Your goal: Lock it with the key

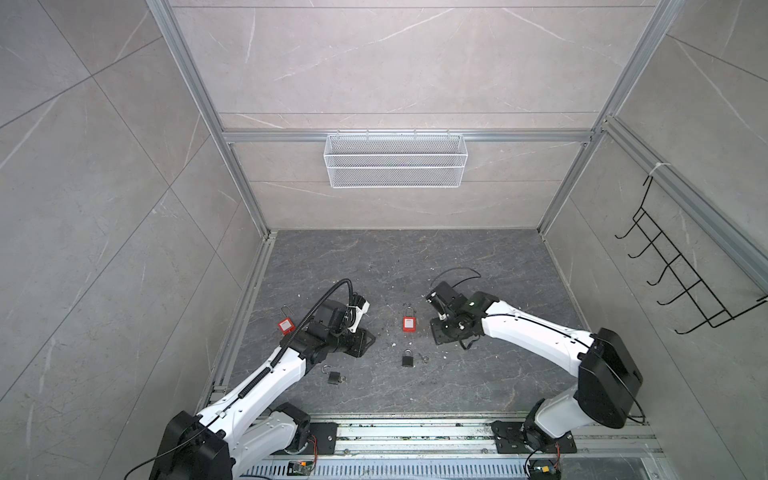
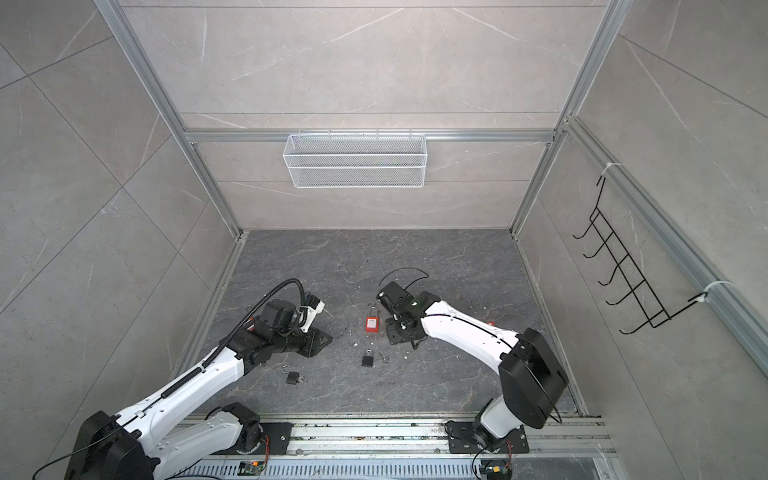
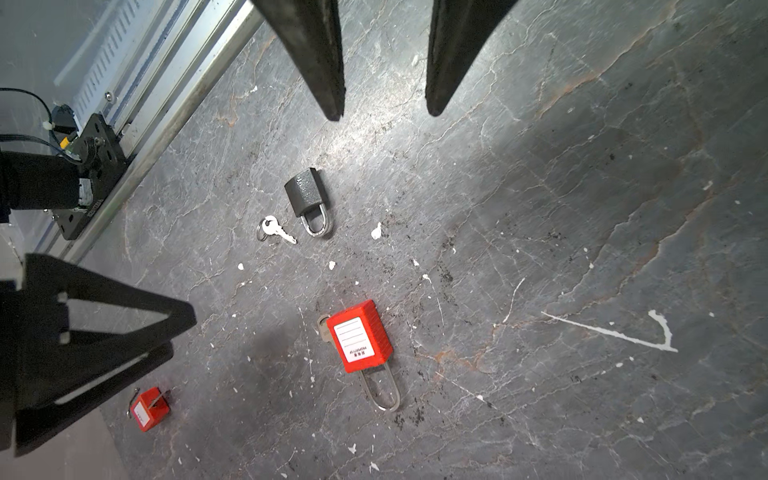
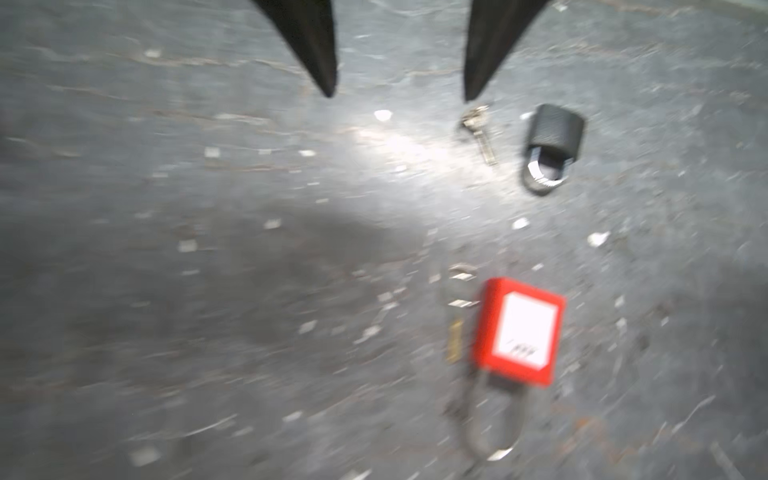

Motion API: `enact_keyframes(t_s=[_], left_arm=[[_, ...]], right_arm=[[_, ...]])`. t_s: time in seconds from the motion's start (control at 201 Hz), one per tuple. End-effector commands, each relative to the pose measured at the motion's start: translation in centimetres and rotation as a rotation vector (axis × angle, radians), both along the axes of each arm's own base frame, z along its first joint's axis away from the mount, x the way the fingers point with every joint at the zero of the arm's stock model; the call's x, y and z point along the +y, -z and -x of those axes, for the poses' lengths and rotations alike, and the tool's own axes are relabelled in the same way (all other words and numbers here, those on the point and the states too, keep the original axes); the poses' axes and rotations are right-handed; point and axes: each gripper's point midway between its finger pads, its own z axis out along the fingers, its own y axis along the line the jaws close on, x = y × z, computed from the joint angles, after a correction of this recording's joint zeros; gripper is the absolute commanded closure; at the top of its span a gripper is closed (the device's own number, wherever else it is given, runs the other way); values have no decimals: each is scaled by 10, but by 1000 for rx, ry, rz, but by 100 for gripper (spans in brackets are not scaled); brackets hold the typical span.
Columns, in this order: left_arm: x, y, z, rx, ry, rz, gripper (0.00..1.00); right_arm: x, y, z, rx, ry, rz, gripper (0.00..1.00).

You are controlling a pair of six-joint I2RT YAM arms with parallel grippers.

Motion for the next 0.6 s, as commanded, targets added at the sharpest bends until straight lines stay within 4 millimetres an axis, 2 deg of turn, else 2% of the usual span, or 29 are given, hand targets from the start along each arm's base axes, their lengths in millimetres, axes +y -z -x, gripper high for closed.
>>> enact_keyframes(t_s=[0.0,0.045,0.095,0.264,0.483,0.592], left_arm=[[-9,-25,-18,-57,-23,47,64],[-10,-28,-24,-67,-42,46,62],[-11,-31,-29,-79,-50,47,62],[-16,-38,-48,-134,-73,42,61],[-19,-48,-71,-249,-99,23,55],[-16,-51,-84,-283,-139,-6,51]], right_arm=[[-53,-9,-3,-53,106,105,33],[-71,-15,-7,-94,167,126,21],[-91,-20,-10,-122,245,137,14],[-133,-18,-14,-90,422,76,12],[-194,3,-12,4,714,-6,10],[-214,12,-12,66,798,-43,10]])
